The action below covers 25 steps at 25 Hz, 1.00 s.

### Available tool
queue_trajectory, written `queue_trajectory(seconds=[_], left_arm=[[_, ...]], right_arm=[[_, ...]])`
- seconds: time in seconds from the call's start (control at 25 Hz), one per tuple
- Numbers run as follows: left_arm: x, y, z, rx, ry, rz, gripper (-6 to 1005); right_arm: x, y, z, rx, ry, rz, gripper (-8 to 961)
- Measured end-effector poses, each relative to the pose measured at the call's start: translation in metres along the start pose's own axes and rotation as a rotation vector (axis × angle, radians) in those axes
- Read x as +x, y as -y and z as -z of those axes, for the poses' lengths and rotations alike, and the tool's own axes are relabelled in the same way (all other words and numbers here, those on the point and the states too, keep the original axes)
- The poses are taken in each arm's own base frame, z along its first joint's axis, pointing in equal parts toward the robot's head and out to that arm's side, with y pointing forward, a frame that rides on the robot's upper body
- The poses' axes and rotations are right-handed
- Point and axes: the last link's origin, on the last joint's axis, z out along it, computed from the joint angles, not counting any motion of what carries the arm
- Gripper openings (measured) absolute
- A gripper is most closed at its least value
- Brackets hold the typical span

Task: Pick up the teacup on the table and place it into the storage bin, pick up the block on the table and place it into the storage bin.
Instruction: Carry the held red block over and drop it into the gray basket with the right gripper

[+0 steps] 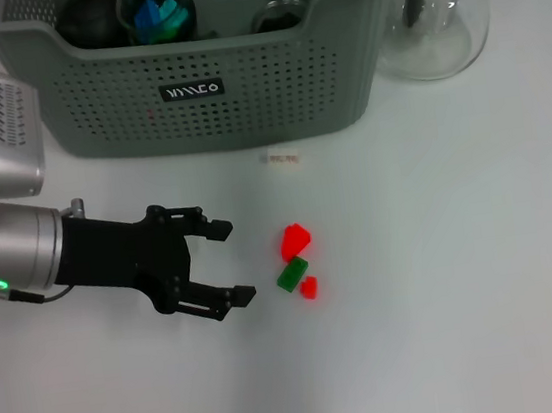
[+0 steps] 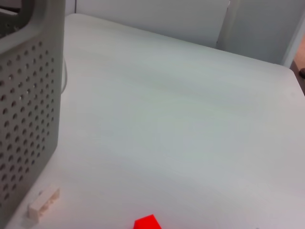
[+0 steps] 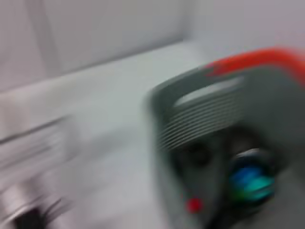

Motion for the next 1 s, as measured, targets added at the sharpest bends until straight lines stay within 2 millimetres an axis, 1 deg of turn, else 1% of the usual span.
queue_trajectory(seconds=[0.08,0.2,0.28,0.44,0.52,0.72,0.88,1.0], left_arm=[[0.001,0.0,0.001,0.0,0.0,-0.003,887],[0.001,0.0,0.001,0.0,0.002,-0.005,887],[0.001,0.001,0.001,0.002,0.004,-0.007,887],[0.002,0.002,0.001,0.002,0.005,-0.011,887],[0.002,0.002,0.002,0.002,0.006,-0.012,887],[0.002,0.002,0.002,0.003,0.006,-0.013,887],[0.002,0.003,0.002,0.006,0.006,-0.013,887],[0.002,0.003,0.002,0.009,0.007,-0.013,887]], right_arm=[[-0.008,0.015,-0.002,0.089,0.015,-0.032,679],[-0.008,0.035,-0.018,0.193,-0.024,-0.06,680],[-0.002,0.049,-0.037,0.258,-0.079,-0.065,681],[0.008,0.063,-0.071,0.312,-0.13,-0.061,682],[0.015,0.068,-0.087,0.323,-0.14,-0.06,682],[0.027,0.07,-0.115,0.357,-0.146,-0.032,684],[0.032,0.068,-0.127,0.371,-0.144,-0.007,685],[0.034,0.067,-0.13,0.371,-0.147,0.005,686]])
